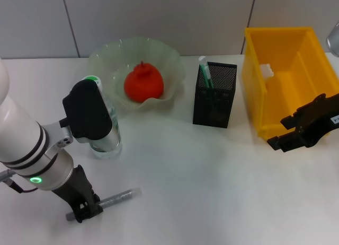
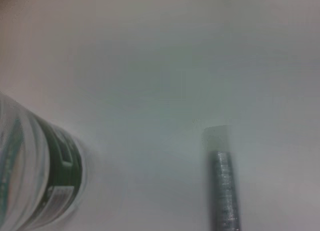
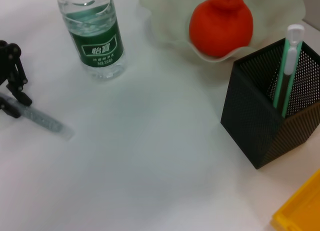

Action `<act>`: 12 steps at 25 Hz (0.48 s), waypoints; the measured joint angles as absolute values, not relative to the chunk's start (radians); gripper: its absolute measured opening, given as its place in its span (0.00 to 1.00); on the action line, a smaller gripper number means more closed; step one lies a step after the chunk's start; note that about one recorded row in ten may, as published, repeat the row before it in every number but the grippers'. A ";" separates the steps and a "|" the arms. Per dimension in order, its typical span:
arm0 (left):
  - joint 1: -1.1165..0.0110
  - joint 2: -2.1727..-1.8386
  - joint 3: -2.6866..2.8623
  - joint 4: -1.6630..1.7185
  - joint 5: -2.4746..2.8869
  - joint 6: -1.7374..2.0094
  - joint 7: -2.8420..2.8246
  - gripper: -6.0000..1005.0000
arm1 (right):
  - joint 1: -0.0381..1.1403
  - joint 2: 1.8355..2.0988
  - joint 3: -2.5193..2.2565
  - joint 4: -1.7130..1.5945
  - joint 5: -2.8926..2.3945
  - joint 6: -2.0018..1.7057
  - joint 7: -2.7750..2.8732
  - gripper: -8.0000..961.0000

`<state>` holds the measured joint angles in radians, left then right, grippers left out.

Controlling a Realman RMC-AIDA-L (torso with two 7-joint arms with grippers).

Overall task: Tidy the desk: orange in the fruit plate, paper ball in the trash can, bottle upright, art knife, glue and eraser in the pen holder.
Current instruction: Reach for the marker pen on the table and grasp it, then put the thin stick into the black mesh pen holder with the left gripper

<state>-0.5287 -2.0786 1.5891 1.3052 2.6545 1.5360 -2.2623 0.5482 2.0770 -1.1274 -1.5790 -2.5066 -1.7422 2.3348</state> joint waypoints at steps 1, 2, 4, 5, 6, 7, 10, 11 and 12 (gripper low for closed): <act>-0.528 -2.079 1.589 1.305 2.656 1.534 -2.262 0.27 | 0.548 2.077 -1.127 -1.579 -2.507 -1.742 2.335 0.63; -0.527 -2.079 1.589 1.305 2.657 1.533 -2.262 0.24 | 0.547 2.077 -1.127 -1.578 -2.507 -1.742 2.335 0.63; -0.526 -2.079 1.588 1.305 2.659 1.532 -2.261 0.21 | 0.545 2.077 -1.127 -1.578 -2.507 -1.742 2.335 0.63; -0.525 -2.079 1.588 1.305 2.659 1.532 -2.261 0.20 | 0.545 2.077 -1.127 -1.578 -2.507 -1.742 2.335 0.63; -0.524 -2.078 1.587 1.305 2.659 1.531 -2.261 0.19 | 0.544 2.077 -1.125 -1.578 -2.507 -1.743 2.335 0.63; -0.523 -2.078 1.587 1.306 2.658 1.531 -2.261 0.19 | 0.543 2.077 -1.123 -1.579 -2.507 -1.743 2.335 0.63; -0.509 -2.074 1.572 1.331 2.642 1.539 -2.259 0.17 | 0.543 2.077 -1.114 -1.588 -2.505 -1.748 2.335 0.63; -0.502 -2.073 1.562 1.347 2.627 1.546 -2.256 0.16 | 0.542 2.077 -1.108 -1.594 -2.503 -1.751 2.335 0.63; -0.485 -2.071 1.527 1.385 2.588 1.566 -2.243 0.15 | 0.541 2.077 -1.102 -1.599 -2.502 -1.755 2.335 0.63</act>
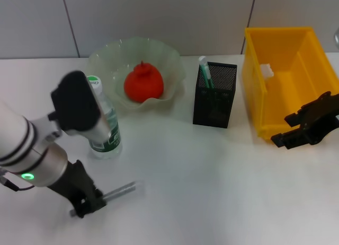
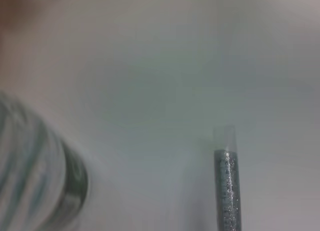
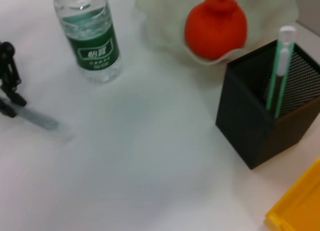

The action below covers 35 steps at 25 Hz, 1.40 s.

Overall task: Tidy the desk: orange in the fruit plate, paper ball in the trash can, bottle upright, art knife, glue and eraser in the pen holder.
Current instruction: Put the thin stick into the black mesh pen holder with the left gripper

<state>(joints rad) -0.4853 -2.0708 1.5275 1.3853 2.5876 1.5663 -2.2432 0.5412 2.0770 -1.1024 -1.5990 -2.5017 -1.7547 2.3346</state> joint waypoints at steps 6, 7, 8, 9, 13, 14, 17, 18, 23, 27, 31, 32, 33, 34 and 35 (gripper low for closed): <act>-0.409 -2.069 1.300 1.504 2.329 1.649 -2.148 0.15 | 0.495 2.078 -1.021 -1.638 -2.399 -1.808 2.260 0.63; -0.391 -2.069 1.260 1.511 2.273 1.657 -2.125 0.15 | 0.481 2.078 -0.994 -1.638 -2.367 -1.823 2.231 0.63; -0.383 -2.069 1.243 1.513 2.241 1.662 -2.112 0.15 | 0.468 2.079 -0.969 -1.636 -2.337 -1.839 2.201 0.63; -0.366 -2.068 1.210 1.513 2.181 1.665 -2.088 0.15 | 0.455 2.079 -0.947 -1.634 -2.312 -1.852 2.175 0.63; -0.338 -2.069 1.161 1.499 2.053 1.654 -2.044 0.15 | 0.387 2.081 -0.846 -1.630 -2.217 -1.915 2.038 0.63; -0.320 -2.072 1.155 1.470 1.952 1.615 -2.008 0.15 | 0.366 2.082 -0.818 -1.626 -2.197 -1.929 2.000 0.63; -0.317 -2.073 1.159 1.461 1.927 1.604 -1.996 0.15 | 0.318 2.082 -0.728 -1.597 -2.152 -1.961 1.909 0.63; -0.312 -2.073 1.166 1.441 1.887 1.585 -1.975 0.15 | 0.307 2.081 -0.690 -1.580 -2.139 -1.976 1.883 0.63; -0.333 -2.073 1.229 1.286 1.710 1.464 -1.860 0.15 | 0.281 2.079 -0.504 -1.498 -2.113 -2.069 1.785 0.63; -0.393 -2.075 1.281 1.145 1.608 1.357 -1.764 0.15 | 0.259 2.079 -0.448 -1.466 -2.110 -2.082 1.749 0.63; -0.429 -2.076 1.332 1.086 1.546 1.262 -1.719 0.15 | 0.253 2.078 -0.437 -1.440 -2.110 -2.073 1.741 0.63; -0.429 -2.076 1.332 1.086 1.546 1.262 -1.719 0.15 | 0.253 2.078 -0.436 -1.436 -2.110 -2.070 1.739 0.63; -0.472 -2.078 1.447 1.060 1.451 1.053 -1.692 0.15 | 0.253 2.078 -0.436 -1.433 -2.110 -2.067 1.738 0.63; -0.472 -2.078 1.447 1.060 1.451 1.053 -1.692 0.15 | 0.253 2.078 -0.436 -1.430 -2.111 -2.064 1.736 0.63; -0.491 -2.078 1.504 1.067 1.423 0.947 -1.693 0.15 | 0.254 2.078 -0.436 -1.428 -2.112 -2.061 1.735 0.63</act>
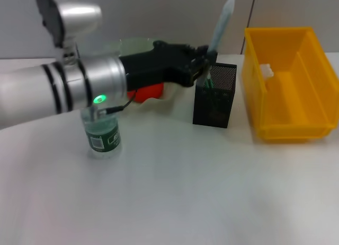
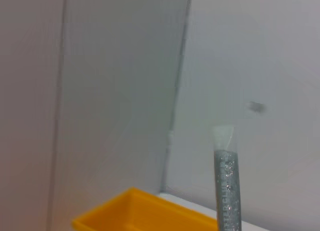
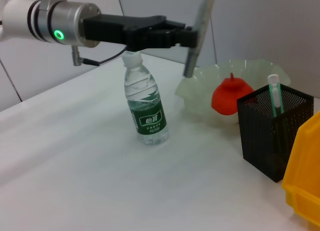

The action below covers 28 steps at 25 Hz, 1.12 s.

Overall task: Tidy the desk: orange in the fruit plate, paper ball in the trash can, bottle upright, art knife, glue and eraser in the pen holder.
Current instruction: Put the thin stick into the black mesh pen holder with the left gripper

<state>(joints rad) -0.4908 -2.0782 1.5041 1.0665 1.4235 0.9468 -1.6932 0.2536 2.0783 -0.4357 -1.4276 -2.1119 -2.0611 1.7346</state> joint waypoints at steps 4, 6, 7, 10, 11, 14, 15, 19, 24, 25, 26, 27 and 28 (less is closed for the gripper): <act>-0.527 -2.079 1.589 1.069 1.393 0.786 -1.710 0.15 | 0.257 2.079 -0.435 -1.413 -2.114 -2.053 1.733 0.63; -0.539 -2.080 1.633 1.070 1.375 0.717 -1.713 0.14 | 0.257 2.078 -0.435 -1.409 -2.114 -2.048 1.732 0.63; -0.539 -2.080 1.633 1.070 1.375 0.717 -1.713 0.15 | 0.257 2.078 -0.435 -1.408 -2.114 -2.047 1.731 0.63; -0.581 -2.080 1.754 1.071 1.317 0.527 -1.716 0.15 | 0.258 2.078 -0.438 -1.408 -2.114 -2.047 1.726 0.63; -0.598 -2.080 1.792 1.068 1.301 0.470 -1.717 0.15 | 0.258 2.079 -0.440 -1.407 -2.113 -2.047 1.722 0.63; -0.627 -2.080 1.837 1.051 1.278 0.408 -1.718 0.16 | 0.259 2.080 -0.442 -1.405 -2.112 -2.051 1.717 0.63; -0.627 -2.080 1.837 1.051 1.278 0.408 -1.718 0.16 | 0.259 2.080 -0.442 -1.404 -2.111 -2.054 1.715 0.63; -0.686 -2.080 1.872 0.992 1.225 0.350 -1.727 0.17 | 0.262 2.082 -0.443 -1.394 -2.111 -2.060 1.698 0.63; -0.738 -2.080 1.875 0.924 1.164 0.333 -1.729 0.17 | 0.265 2.080 -0.443 -1.380 -2.111 -2.056 1.677 0.63; -0.739 -2.080 1.875 0.923 1.162 0.325 -1.729 0.18 | 0.266 2.080 -0.443 -1.379 -2.110 -2.056 1.674 0.63; -0.739 -2.080 1.875 0.923 1.162 0.315 -1.729 0.18 | 0.266 2.080 -0.443 -1.379 -2.110 -2.056 1.672 0.63; -0.739 -2.080 1.876 0.923 1.162 0.309 -1.729 0.18 | 0.266 2.079 -0.443 -1.379 -2.110 -2.056 1.669 0.63; -0.738 -2.080 1.876 0.923 1.162 0.304 -1.729 0.18 | 0.266 2.079 -0.443 -1.379 -2.110 -2.056 1.667 0.63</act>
<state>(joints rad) -0.7379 -2.0801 1.8756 0.9232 1.1620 0.3039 -1.7289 0.2662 2.0794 -0.4432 -1.3790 -2.1100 -2.0559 1.6674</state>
